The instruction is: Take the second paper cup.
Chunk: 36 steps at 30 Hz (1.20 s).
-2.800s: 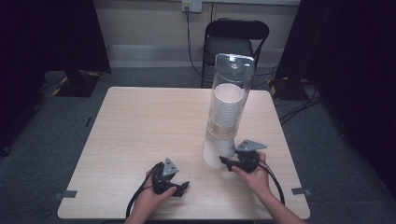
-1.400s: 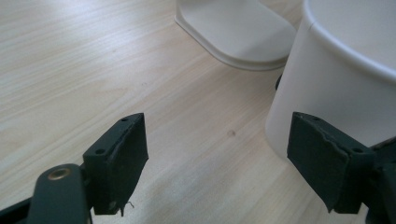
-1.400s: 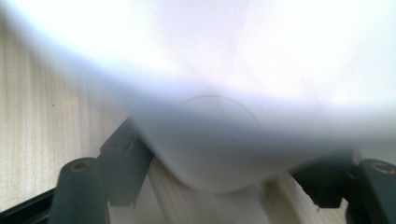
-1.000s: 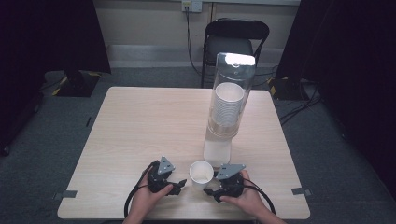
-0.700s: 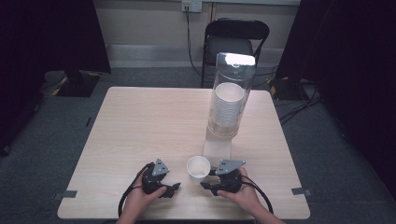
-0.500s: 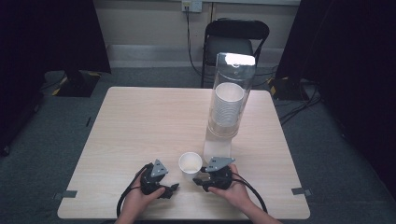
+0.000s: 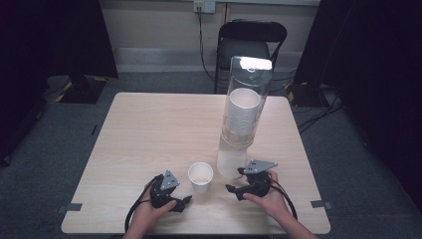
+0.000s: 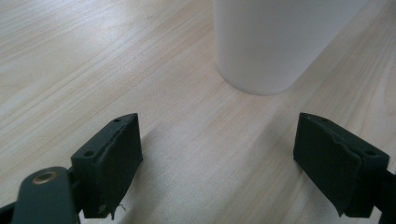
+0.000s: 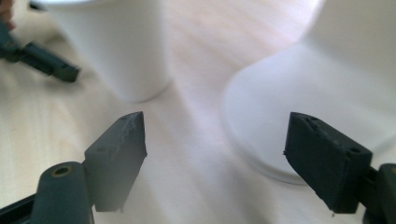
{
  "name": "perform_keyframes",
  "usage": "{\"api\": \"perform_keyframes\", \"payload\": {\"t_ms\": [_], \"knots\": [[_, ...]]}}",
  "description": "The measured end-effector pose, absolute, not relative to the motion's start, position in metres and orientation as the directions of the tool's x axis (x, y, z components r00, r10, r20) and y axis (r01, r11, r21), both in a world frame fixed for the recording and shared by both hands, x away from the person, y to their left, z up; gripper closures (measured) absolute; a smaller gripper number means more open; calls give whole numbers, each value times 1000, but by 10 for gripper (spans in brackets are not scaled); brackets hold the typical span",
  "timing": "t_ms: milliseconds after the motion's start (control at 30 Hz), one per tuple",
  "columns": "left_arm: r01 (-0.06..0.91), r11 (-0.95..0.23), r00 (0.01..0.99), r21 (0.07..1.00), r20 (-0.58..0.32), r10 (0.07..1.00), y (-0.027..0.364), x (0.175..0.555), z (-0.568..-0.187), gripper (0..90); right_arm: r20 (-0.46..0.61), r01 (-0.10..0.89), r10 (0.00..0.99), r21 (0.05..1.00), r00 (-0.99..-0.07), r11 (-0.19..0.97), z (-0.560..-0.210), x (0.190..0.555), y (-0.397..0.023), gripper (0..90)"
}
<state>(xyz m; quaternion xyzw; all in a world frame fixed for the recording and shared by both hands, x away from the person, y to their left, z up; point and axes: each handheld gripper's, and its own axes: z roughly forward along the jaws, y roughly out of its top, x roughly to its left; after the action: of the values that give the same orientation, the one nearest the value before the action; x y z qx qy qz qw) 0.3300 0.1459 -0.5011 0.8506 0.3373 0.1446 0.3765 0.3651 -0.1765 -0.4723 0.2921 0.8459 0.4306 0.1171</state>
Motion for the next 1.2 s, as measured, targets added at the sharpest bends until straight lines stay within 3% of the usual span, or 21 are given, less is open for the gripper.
{"api": "perform_keyframes", "payload": {"t_ms": [267,700,1200], "knots": [[469,-492,730,734,-8,683,145,330,-501,144,57,408,681,836,-730,367,-461,384,-194,193],[472,-491,729,732,-10,685,145,330,-501,139,88,354,696,901,-713,249,-422,412,-191,201],[470,-492,729,733,-8,685,145,331,-501,135,72,324,694,915,-716,240,-409,425,-176,224]]}}
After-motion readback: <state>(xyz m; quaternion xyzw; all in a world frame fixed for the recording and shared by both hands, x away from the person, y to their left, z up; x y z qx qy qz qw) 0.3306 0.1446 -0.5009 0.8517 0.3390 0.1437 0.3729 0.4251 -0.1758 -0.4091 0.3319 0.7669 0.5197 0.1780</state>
